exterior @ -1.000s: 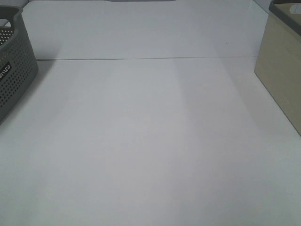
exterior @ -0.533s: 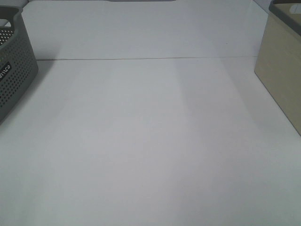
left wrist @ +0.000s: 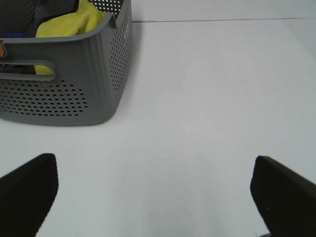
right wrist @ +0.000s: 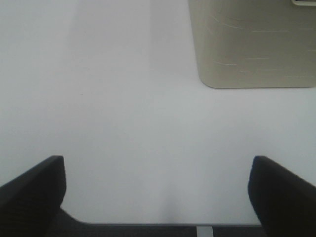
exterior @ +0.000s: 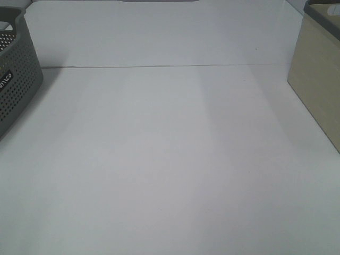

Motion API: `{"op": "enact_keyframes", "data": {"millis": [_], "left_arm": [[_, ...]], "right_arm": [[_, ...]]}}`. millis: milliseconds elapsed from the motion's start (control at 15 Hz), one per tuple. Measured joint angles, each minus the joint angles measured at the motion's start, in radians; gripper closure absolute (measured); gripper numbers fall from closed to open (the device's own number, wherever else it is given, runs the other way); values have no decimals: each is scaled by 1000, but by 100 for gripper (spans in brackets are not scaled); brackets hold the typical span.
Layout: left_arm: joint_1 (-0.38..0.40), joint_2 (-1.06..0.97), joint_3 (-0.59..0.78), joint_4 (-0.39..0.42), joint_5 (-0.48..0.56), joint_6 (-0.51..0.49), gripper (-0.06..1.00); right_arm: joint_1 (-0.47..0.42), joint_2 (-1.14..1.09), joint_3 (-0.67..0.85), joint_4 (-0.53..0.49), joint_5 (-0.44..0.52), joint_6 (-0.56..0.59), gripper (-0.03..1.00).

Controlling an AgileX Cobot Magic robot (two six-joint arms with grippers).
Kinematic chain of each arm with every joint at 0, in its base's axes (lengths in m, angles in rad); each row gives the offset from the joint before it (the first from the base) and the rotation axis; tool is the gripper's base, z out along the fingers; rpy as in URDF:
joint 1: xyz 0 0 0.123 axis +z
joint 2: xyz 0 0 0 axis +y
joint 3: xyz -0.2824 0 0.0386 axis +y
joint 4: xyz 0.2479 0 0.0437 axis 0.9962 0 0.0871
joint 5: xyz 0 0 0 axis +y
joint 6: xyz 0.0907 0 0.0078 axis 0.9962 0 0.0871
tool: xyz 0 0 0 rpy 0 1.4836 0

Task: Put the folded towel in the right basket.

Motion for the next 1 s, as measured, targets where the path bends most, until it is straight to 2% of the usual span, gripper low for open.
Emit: {"op": "enact_keyframes", "data": {"millis": [1000], "left_arm": [[0, 0, 0, 2, 0, 0, -5]], "right_arm": [[-19, 0, 0, 7, 0, 0, 0]]}}
